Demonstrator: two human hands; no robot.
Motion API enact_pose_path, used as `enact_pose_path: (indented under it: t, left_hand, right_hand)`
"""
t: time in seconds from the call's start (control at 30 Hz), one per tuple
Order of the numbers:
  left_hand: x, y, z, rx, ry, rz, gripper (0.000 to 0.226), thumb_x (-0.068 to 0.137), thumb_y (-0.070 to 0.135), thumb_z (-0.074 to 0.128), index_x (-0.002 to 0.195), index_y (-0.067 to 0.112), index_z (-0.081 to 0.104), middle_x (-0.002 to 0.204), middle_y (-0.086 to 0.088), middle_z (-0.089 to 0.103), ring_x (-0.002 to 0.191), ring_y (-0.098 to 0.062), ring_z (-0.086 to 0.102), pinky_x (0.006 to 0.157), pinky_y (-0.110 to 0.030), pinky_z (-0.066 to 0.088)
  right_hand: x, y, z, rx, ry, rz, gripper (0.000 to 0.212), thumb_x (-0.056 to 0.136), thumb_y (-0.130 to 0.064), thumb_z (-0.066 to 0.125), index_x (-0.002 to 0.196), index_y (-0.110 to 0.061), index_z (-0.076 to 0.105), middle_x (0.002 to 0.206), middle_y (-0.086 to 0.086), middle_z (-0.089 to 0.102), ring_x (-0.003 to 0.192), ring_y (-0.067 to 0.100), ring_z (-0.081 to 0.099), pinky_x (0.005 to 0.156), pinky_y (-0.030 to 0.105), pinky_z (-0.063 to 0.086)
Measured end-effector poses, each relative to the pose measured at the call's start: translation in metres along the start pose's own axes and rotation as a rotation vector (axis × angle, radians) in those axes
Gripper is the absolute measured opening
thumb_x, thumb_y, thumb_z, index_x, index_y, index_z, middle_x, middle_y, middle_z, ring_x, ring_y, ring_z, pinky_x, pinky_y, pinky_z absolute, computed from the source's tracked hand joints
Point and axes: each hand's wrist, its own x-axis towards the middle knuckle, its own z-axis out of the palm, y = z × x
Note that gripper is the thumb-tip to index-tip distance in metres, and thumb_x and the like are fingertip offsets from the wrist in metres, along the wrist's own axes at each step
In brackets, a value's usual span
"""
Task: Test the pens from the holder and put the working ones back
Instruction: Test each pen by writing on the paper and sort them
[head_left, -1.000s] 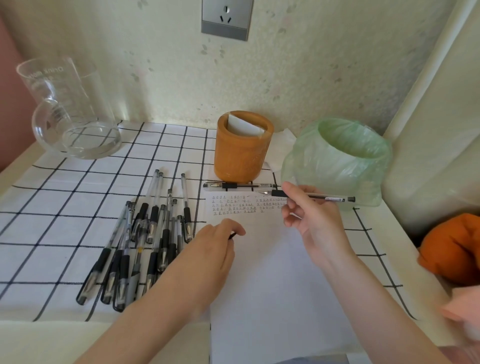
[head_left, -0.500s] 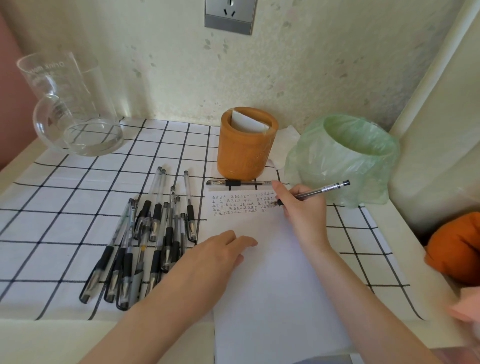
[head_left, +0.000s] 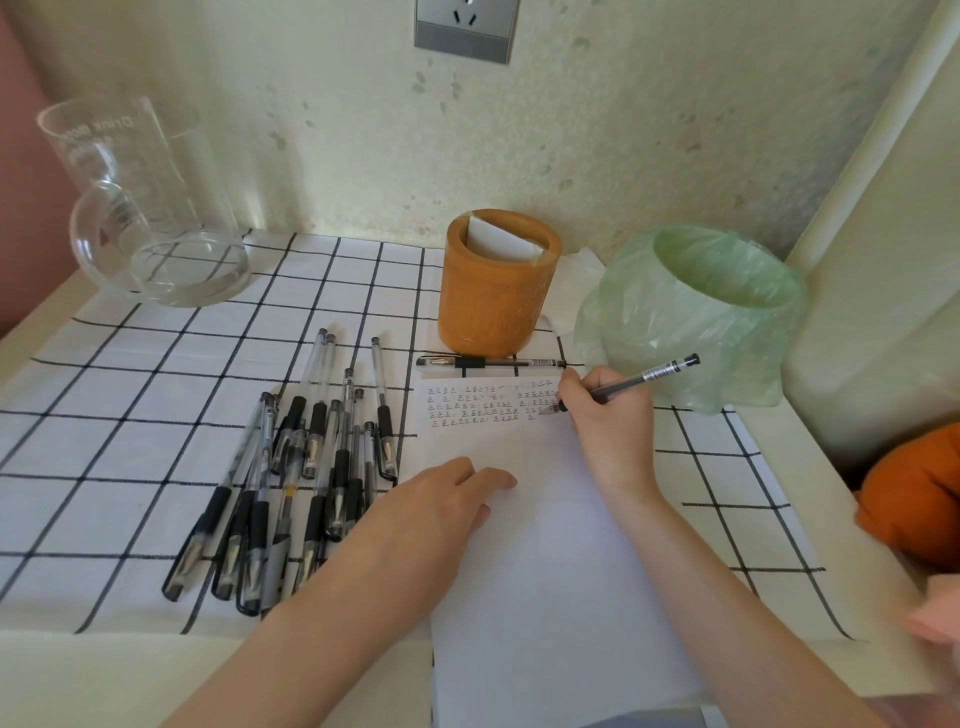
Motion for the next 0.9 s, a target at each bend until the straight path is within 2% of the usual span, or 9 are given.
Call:
enact_pose_path:
  t: [0.37,0.6,0.73,0.9]
  left_hand:
    - [0.0006,-0.0004,0.0006,-0.013,-0.002,0.002,0.038,0.101,0.024,0.029,0.137,0.035,0.034,0.109,0.01,0.047,0.098,-0.008,0.05,0.066,-0.016,0.029]
    - [0.0004,-0.0006,0.0,0.001,-0.004,0.006,0.038,0.101,0.024,0.028,0.137,0.036,0.032,0.109,0.01,0.046,0.096,-0.008,0.05,0.064,-0.017,0.028]
    - [0.0009,0.0,0.0004,0.007,-0.004,0.0,0.038,0.101,0.024,0.028,0.137,0.036,0.032,0.11,0.01,0.046,0.095,-0.008,0.05,0.063,-0.016,0.026]
    - [0.0014,0.0004,0.0006,0.009,-0.003,-0.004,0.038,0.101,0.024,0.028,0.137,0.036,0.033,0.11,0.009,0.046,0.098,-0.009,0.051,0.065,-0.017,0.027]
  right_hand:
    - [-0.0014,-0.0005,0.0017,-0.047,0.02,-0.046,0.036,0.084,-0.003,0.059,0.059,0.009,0.036,0.057,0.012,0.029,0.058,0.017,0.025,0.05,0.026,0.022]
    - [-0.0002,0.0014,0.0013,-0.063,0.026,-0.053,0.034,0.084,-0.004,0.059,0.061,0.011,0.039,0.055,0.01,0.032,0.056,0.016,0.028,0.051,0.026,0.024]
    - [0.0008,0.0023,0.0002,-0.041,0.03,-0.025,0.034,0.084,-0.004,0.06,0.057,0.003,0.04,0.051,0.004,0.033,0.055,0.014,0.029,0.05,0.024,0.025]
    - [0.0,0.0014,0.0008,-0.057,0.016,-0.042,0.033,0.084,-0.002,0.06,0.058,0.008,0.042,0.05,0.003,0.032,0.054,0.012,0.027,0.048,0.021,0.023]
